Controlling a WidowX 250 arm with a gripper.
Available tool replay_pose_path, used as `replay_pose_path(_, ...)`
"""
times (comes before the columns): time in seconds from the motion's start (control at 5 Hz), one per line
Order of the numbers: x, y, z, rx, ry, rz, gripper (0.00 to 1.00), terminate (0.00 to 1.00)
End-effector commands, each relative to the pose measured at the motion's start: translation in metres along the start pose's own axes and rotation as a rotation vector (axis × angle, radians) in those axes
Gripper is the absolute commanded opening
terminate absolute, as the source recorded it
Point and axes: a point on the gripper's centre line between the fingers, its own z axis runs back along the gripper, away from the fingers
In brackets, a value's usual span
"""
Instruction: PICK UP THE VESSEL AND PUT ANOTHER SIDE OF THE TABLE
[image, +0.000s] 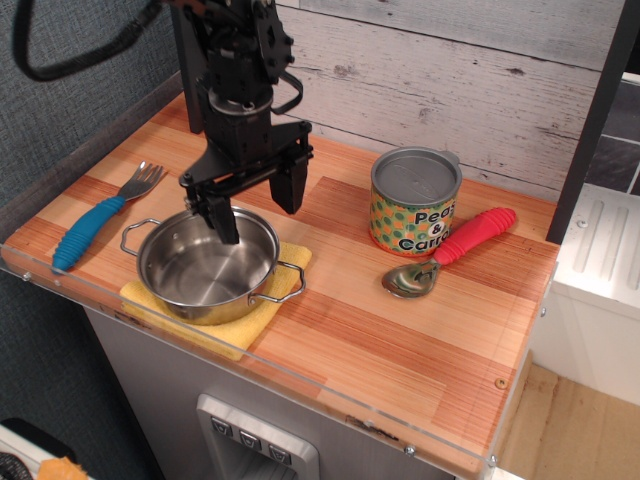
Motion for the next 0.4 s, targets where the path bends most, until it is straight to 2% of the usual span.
replay_pose_path(0.0, 0.0011, 0.0009, -0.0046, -0.030, 0.004, 0.045, 1.00, 0.00)
replay_pose_path(0.2, 0.0005, 0.0019, -0.0032, -0.038, -0.006, 0.051, 0.00, 0.00)
